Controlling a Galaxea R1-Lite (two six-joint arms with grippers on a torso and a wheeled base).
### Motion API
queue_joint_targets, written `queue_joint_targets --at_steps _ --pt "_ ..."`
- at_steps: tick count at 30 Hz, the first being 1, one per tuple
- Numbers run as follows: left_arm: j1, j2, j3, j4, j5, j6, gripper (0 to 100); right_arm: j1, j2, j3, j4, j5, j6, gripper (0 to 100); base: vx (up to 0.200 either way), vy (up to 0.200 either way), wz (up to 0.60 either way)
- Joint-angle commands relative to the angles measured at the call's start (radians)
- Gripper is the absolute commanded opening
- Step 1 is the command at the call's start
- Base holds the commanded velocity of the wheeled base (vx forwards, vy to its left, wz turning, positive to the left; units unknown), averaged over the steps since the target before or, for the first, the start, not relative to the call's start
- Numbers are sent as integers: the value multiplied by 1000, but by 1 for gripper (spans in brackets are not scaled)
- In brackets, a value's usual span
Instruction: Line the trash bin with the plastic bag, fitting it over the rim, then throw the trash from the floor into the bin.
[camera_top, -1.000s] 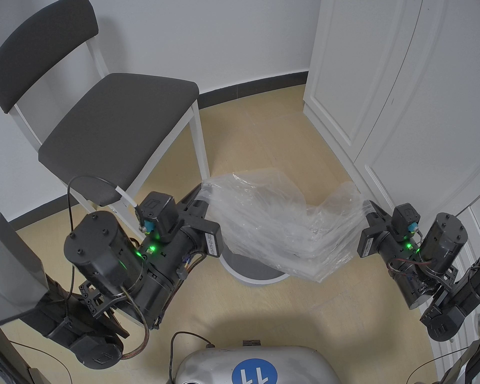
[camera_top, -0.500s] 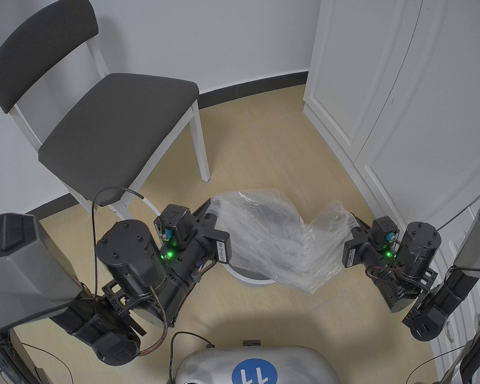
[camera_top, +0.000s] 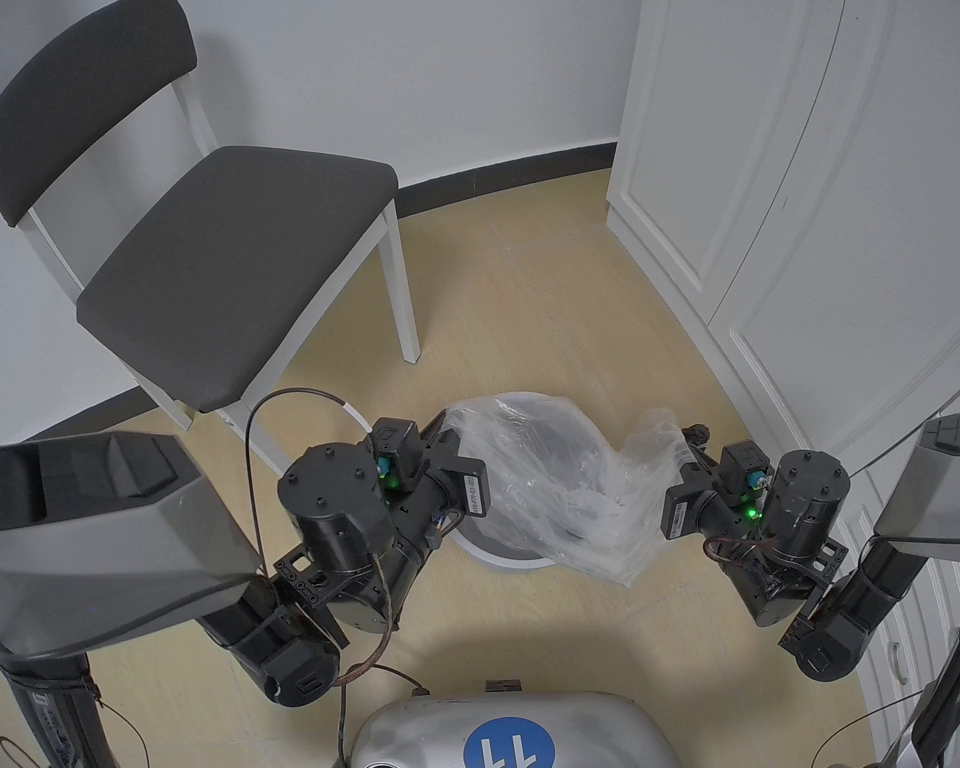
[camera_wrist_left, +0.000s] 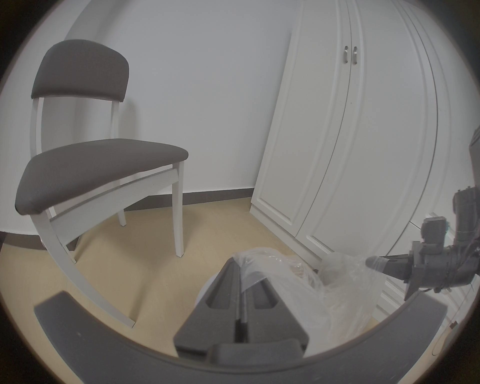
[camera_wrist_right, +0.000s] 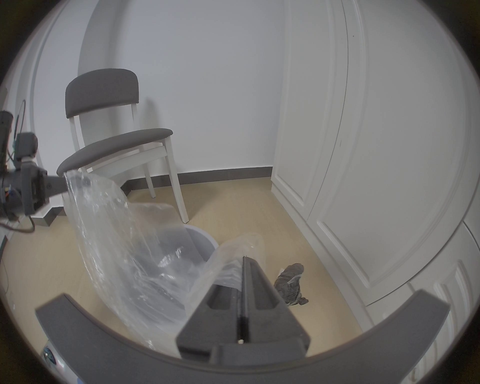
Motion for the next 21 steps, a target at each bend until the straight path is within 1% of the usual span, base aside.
queue_joint_targets --at_steps 1,8,14,15,20,21 --pt "14 50 -25 -1 1 -7 0 5 23 -22 -18 -1 10 0 0 0 0" --pt "54 78 -45 -1 -11 -25 0 7 45 -42 -18 -5 19 0 0 0 0" --pt "100 138 -83 -1 -59 -62 0 19 42 -44 -18 -5 30 0 0 0 0" --pt "118 158 -97 -1 -68 -67 0 22 42 -44 -18 -7 30 0 0 0 0" --pt "166 184 -105 1 -75 -57 0 21 36 -45 -18 -14 30 0 0 0 0" --pt "178 178 -98 1 -88 -51 0 15 31 -44 -18 -16 28 0 0 0 0"
